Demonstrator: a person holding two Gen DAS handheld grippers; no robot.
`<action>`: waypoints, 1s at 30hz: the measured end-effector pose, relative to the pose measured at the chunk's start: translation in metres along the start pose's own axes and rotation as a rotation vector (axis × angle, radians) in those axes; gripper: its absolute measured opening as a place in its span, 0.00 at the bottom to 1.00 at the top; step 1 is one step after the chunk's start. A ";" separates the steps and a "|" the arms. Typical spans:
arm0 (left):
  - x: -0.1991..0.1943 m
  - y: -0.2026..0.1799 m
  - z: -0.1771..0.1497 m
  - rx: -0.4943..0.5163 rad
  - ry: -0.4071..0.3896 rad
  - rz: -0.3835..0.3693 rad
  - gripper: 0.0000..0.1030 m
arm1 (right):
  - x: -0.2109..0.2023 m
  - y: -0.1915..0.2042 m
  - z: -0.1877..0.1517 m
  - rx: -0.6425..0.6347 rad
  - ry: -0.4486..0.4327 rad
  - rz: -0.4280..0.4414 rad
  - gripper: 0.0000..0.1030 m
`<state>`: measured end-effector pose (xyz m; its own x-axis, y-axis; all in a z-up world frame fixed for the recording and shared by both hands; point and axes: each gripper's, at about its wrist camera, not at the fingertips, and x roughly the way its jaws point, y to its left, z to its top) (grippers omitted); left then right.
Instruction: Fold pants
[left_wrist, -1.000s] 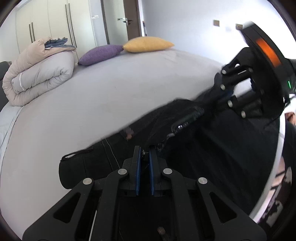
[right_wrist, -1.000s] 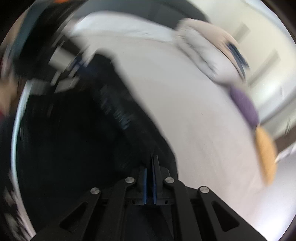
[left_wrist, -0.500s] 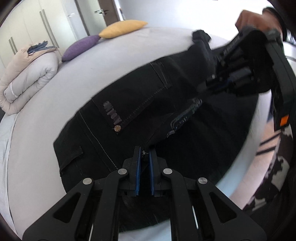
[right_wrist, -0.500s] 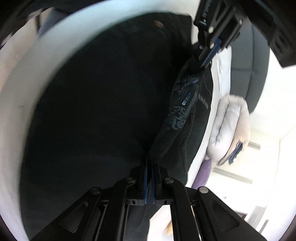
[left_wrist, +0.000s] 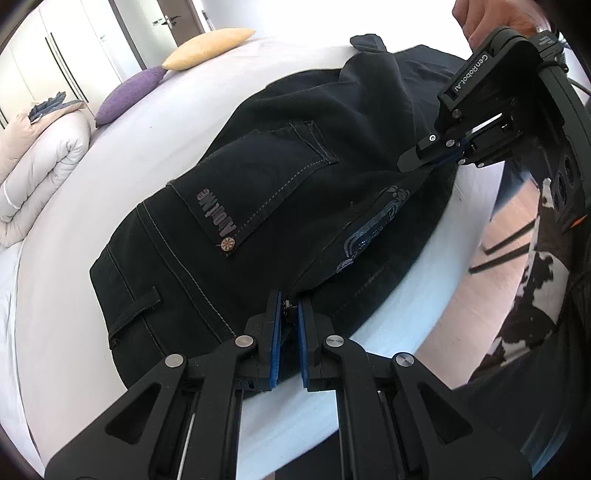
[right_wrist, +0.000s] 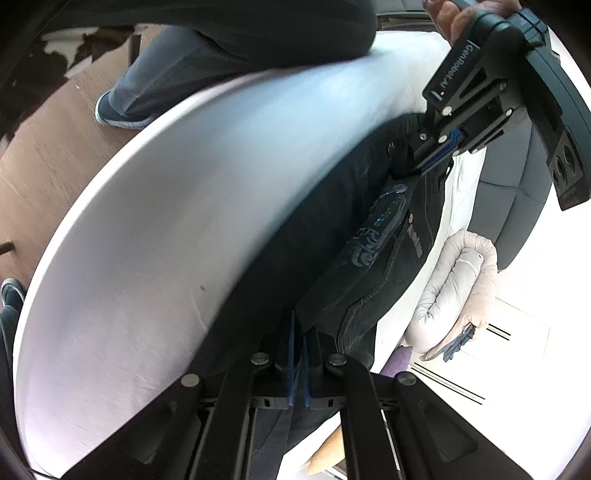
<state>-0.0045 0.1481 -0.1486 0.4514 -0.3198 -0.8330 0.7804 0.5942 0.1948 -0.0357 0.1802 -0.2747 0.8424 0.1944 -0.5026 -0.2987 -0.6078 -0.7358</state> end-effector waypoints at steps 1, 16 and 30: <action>-0.001 0.000 -0.002 0.001 -0.001 -0.002 0.07 | -0.003 0.003 0.003 0.003 0.000 0.003 0.04; 0.003 0.003 -0.017 -0.058 0.006 -0.025 0.14 | 0.006 0.007 0.009 0.049 0.024 0.041 0.05; -0.043 0.043 0.028 -0.366 -0.150 -0.103 0.16 | 0.013 0.007 0.017 0.141 0.061 0.011 0.07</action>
<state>0.0219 0.1664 -0.0901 0.4580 -0.4792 -0.7487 0.6313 0.7683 -0.1055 -0.0346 0.1917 -0.2937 0.8631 0.1388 -0.4857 -0.3643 -0.4949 -0.7889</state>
